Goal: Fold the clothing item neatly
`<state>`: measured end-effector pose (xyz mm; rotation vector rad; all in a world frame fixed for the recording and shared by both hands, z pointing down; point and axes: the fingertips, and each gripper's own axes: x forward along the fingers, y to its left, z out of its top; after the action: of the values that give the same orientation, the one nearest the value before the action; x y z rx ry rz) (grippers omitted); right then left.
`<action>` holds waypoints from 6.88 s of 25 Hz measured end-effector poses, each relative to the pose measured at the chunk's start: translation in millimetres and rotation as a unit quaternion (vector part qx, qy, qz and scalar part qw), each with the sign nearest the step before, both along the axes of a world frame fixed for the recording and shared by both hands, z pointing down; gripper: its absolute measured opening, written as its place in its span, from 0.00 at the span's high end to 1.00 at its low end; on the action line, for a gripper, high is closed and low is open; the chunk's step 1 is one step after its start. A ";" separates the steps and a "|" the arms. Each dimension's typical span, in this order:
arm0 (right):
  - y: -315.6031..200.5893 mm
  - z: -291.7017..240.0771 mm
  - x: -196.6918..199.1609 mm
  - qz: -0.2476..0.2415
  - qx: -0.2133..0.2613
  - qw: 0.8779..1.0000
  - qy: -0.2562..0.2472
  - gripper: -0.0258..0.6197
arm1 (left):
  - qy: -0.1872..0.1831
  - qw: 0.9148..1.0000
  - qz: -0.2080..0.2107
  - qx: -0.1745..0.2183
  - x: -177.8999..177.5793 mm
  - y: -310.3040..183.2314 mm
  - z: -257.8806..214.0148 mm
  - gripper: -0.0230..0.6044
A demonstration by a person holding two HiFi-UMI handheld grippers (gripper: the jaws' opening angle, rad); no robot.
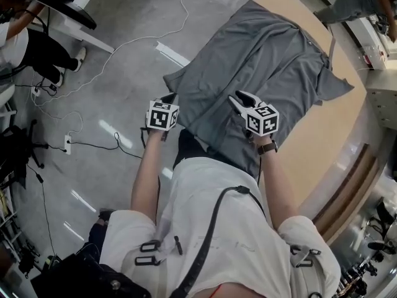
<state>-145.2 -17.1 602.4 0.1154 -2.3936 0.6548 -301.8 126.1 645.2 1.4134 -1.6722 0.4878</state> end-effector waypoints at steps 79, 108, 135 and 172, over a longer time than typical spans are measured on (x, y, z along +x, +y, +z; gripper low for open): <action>-395.0 52.0 159.0 0.394 0.015 0.917 0.067 0.92 | 0.060 0.926 0.372 0.001 309.8 101.1 -4.7 0.93; -158.4 -94.4 236.7 0.326 0.122 0.936 -0.059 0.76 | -0.009 0.952 0.236 0.193 171.3 -130.4 -126.4 0.86; -55.4 -111.9 164.1 0.382 0.085 0.919 -0.051 0.85 | 0.060 0.906 0.311 0.282 186.5 -193.1 -158.3 0.87; -584.5 97.3 493.8 0.515 0.098 0.835 0.169 0.65 | 0.066 0.904 0.380 0.184 370.2 -427.4 -55.8 0.87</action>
<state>348.6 -601.5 699.7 1.5465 -1.8893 0.7407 68.5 -301.3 589.3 2.3348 -1.0813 0.4906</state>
